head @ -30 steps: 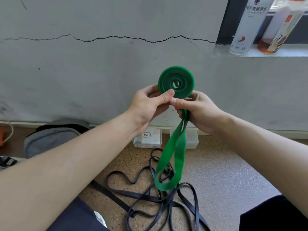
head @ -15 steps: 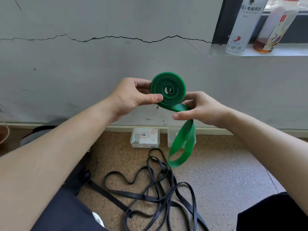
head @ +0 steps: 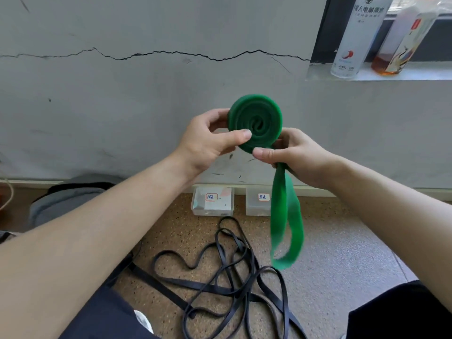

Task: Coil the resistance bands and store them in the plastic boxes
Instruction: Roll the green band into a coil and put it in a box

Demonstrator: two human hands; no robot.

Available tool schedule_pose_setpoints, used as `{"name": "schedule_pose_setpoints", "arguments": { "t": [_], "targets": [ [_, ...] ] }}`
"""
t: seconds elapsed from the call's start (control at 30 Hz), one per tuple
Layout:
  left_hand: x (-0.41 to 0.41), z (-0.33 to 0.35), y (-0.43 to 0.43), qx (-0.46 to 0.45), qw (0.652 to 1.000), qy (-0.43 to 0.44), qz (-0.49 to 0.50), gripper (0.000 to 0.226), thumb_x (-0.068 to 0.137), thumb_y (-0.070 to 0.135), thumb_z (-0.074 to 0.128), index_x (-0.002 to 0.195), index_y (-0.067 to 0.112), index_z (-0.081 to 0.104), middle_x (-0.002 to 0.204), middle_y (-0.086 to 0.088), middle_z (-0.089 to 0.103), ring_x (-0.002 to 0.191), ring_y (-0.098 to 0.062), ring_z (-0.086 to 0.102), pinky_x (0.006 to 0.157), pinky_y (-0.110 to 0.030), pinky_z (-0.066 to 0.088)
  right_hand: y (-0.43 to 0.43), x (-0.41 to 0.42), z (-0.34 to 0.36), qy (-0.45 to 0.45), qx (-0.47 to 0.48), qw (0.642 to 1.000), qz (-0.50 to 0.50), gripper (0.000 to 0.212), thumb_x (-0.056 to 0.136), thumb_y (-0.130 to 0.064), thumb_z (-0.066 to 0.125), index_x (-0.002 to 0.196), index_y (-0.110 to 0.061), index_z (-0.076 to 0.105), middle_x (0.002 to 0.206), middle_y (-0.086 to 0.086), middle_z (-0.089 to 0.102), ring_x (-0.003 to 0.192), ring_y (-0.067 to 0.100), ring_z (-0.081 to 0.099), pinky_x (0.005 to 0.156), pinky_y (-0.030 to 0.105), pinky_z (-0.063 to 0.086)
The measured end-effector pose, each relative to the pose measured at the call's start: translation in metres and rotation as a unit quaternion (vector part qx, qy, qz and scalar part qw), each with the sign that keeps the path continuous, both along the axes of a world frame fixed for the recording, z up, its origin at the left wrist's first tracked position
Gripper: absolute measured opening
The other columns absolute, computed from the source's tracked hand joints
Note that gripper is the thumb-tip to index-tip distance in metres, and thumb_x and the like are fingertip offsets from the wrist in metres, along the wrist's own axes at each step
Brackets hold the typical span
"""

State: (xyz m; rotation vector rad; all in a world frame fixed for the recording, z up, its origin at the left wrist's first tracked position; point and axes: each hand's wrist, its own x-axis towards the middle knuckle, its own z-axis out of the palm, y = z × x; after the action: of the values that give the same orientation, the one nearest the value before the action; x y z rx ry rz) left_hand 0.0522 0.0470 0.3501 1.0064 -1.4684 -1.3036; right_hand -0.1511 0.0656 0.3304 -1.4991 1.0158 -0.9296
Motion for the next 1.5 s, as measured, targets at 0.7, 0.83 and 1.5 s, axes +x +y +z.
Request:
{"name": "schedule_pose_setpoints", "arguments": {
  "t": [0.7, 0.83, 1.5],
  "targets": [
    [0.016, 0.021, -0.003, 0.014, 0.995, -0.031, -0.093, 0.046, 0.072, 0.001, 0.078, 0.116, 0.007, 0.07, 0.106, -0.011, 0.077, 0.1, -0.022, 0.074, 0.083, -0.027, 0.058, 0.001, -0.013, 0.006, 0.139, 0.012, 0.99, 0.035, 0.026, 0.079, -0.01, 0.083, 0.101, -0.02, 0.073, 0.084, -0.006, 0.073, 0.08, 0.008, 0.064, 0.081, 0.022, 0.049],
    [0.023, 0.029, -0.006, -0.019, 0.982, -0.128, -0.14, 0.05, 0.073, -0.008, 0.077, 0.12, 0.007, 0.069, 0.104, -0.007, 0.077, 0.098, -0.02, 0.074, 0.081, -0.024, 0.058, 0.001, -0.019, 0.011, 0.125, 0.003, 0.992, 0.001, 0.051, 0.062, -0.033, 0.092, 0.106, -0.012, 0.076, 0.108, 0.019, 0.075, 0.102, 0.042, 0.068, 0.102, 0.056, 0.047],
    [-0.012, 0.01, 0.007, 0.064, 0.992, 0.108, 0.017, 0.043, 0.083, -0.004, 0.073, 0.124, 0.002, 0.061, 0.102, -0.008, 0.074, 0.091, -0.02, 0.073, 0.084, -0.032, 0.059, 0.007, 0.026, 0.005, -0.06, 0.013, 0.995, -0.074, 0.015, 0.086, -0.027, 0.072, 0.079, -0.014, 0.067, 0.066, -0.004, 0.06, 0.061, 0.008, 0.052, 0.067, 0.024, 0.039]
  ]
}}
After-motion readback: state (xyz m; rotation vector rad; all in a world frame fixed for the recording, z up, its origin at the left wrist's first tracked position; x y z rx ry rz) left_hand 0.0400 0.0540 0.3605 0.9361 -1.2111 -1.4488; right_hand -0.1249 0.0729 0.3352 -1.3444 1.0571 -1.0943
